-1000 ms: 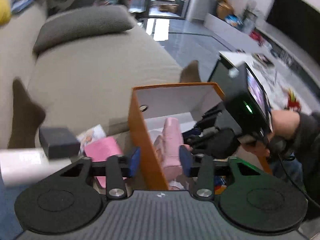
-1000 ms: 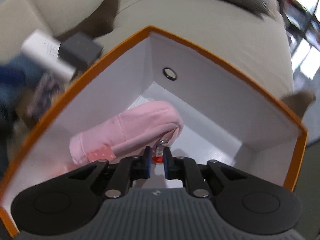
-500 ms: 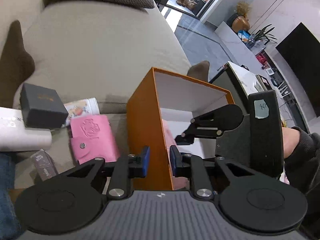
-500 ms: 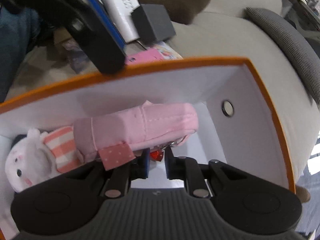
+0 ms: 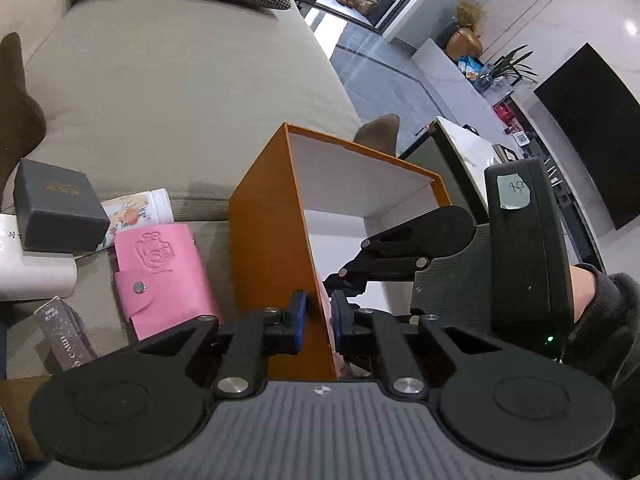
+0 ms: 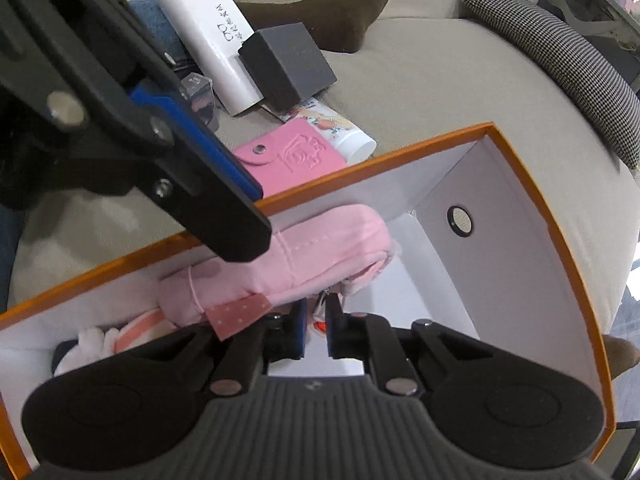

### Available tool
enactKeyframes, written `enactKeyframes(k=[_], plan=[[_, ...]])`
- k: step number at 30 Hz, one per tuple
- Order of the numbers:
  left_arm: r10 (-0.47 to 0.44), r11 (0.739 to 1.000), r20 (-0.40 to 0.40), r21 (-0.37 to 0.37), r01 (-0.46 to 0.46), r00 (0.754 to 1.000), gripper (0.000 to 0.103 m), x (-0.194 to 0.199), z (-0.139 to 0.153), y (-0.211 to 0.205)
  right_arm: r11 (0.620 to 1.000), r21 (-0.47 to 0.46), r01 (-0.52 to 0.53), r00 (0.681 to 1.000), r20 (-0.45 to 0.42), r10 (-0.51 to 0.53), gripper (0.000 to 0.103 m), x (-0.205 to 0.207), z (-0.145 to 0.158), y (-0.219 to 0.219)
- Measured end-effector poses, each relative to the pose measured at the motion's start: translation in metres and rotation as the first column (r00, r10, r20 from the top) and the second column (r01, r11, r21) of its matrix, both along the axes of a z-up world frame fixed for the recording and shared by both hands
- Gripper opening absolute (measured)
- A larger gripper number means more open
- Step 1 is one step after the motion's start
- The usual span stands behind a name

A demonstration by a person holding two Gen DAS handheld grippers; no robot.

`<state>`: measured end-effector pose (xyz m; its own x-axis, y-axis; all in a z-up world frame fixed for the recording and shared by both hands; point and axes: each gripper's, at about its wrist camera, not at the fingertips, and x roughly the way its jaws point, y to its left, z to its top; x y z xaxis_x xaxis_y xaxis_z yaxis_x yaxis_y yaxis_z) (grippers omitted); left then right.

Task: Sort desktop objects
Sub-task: 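Withdraw both grippers from the orange box back toward the sofa items, then grasp the dark PHOTO CARD box with the left gripper while the right grasps the pink card holder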

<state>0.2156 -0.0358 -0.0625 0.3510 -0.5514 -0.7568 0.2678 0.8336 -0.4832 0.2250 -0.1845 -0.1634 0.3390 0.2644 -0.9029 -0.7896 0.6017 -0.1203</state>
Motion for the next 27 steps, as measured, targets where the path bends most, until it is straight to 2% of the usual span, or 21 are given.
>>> enactKeyframes(k=[8, 10, 13, 24, 27], plan=[[0.025, 1.000, -0.007, -0.013, -0.025, 1.000, 0.014, -0.002, -0.001, 0.007, 1.000, -0.017, 0.002, 1.000, -0.002, -0.002, 0.013, -0.003, 0.004, -0.006], [0.036, 0.999, 0.011, 0.001, -0.036, 0.999, 0.014, -0.004, 0.002, 0.010, 0.999, -0.031, 0.010, 1.000, 0.010, -0.009, 0.022, -0.003, 0.004, -0.006], [0.051, 0.999, 0.031, -0.007, -0.050, 0.998, 0.014, -0.008, 0.011, 0.016, 0.999, -0.036, 0.029, 1.000, 0.014, -0.028, 0.028, -0.003, 0.009, -0.010], [0.136, 0.990, 0.094, 0.011, -0.137, 0.986, 0.014, -0.026, 0.035, 0.050, 0.996, -0.075, 0.047, 0.998, 0.051, -0.043, 0.030, -0.016, 0.021, -0.018], [0.168, 0.984, 0.119, 0.042, -0.174, 0.979, 0.014, -0.032, 0.041, 0.061, 0.995, -0.085, 0.051, 0.997, 0.067, -0.045, 0.030, -0.021, 0.025, -0.020]])
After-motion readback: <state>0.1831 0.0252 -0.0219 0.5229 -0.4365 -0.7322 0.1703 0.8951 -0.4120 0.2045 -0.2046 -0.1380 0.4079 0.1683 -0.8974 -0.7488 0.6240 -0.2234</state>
